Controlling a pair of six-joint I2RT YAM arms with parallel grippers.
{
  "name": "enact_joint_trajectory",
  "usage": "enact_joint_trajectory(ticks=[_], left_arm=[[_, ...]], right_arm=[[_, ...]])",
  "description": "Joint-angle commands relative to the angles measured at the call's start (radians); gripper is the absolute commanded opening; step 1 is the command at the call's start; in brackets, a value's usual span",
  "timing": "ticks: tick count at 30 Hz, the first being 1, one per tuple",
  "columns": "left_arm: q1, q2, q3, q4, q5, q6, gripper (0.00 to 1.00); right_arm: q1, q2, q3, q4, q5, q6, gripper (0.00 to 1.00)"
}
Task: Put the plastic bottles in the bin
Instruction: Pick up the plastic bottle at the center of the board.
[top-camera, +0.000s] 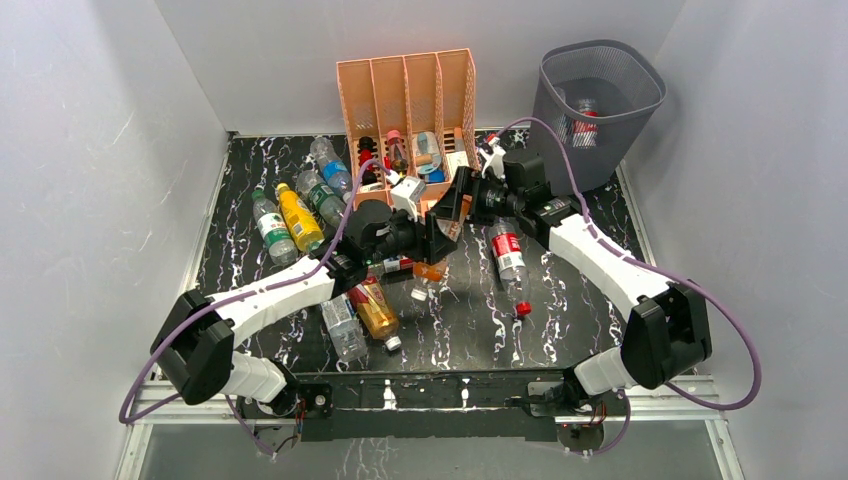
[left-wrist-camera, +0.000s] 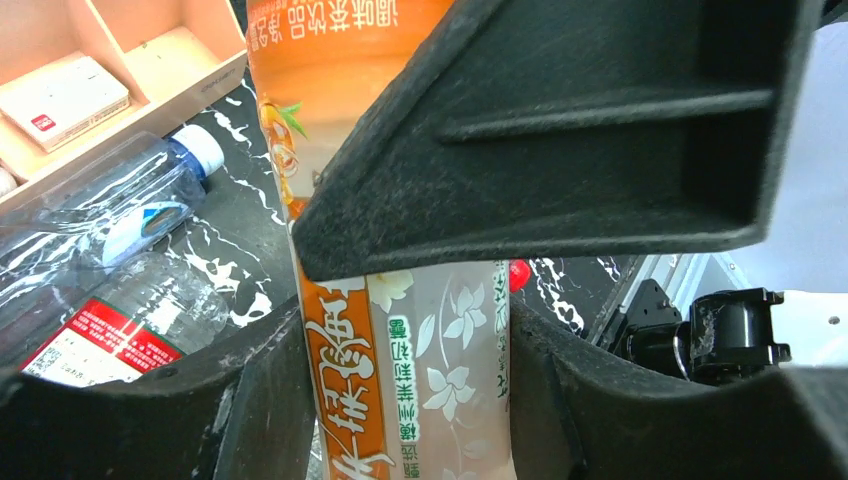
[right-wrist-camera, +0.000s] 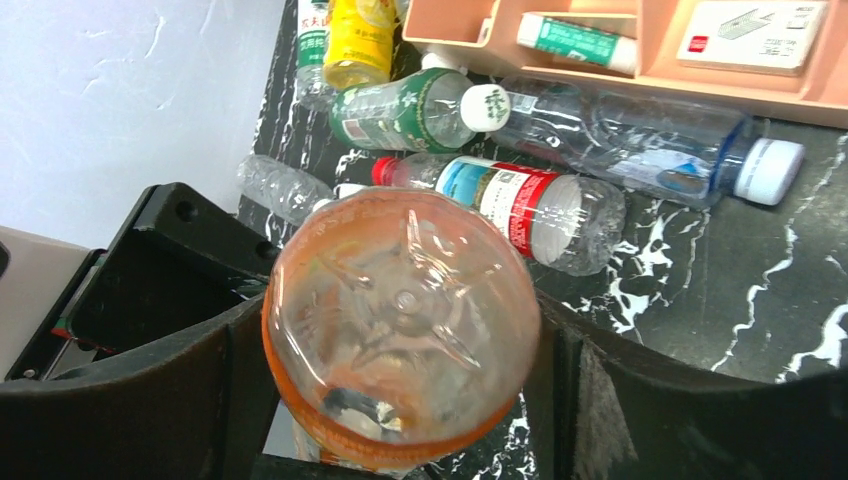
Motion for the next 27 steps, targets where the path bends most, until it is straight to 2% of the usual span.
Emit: enact_joint_trajectory(ticks=[1,5,8,14,15,27], left_arm=[[-0.004,-0.009,0.039,0.077,0.039,-0.001,0.55],[-0.004,-0.009,0.036,0.062,0.020,0.000,0.62],[-0.004,-0.017,0.035,0.039,-0.005,0.002,0.69],[-0.004,-0.085,0.005,-0.015,-0.046,0.006,0.89],[-0.004,-0.103,-0.007,-0.016,-0.048,-0.002,0.97],[-0.019,-0.340,-0.253,0.027,0.014,-0.121,0.98]], right_arm=[[0.009,0.012,0.019,0.049,-0.025,-0.006,0.84],[0.009,0.012,0.027,0.046,-0.027,-0.007,0.68],[0.009,0.005,0.033,0.031,-0.011,-0.016,0.60],[0.009,-0.007,0.070,-0.023,0.046,-0.053,0.57],[0.009,-0.008,0.077,-0.031,0.053,-0.062,0.57],[0.004,0.036,0.198,-0.153,0.166,-0.170,0.57]])
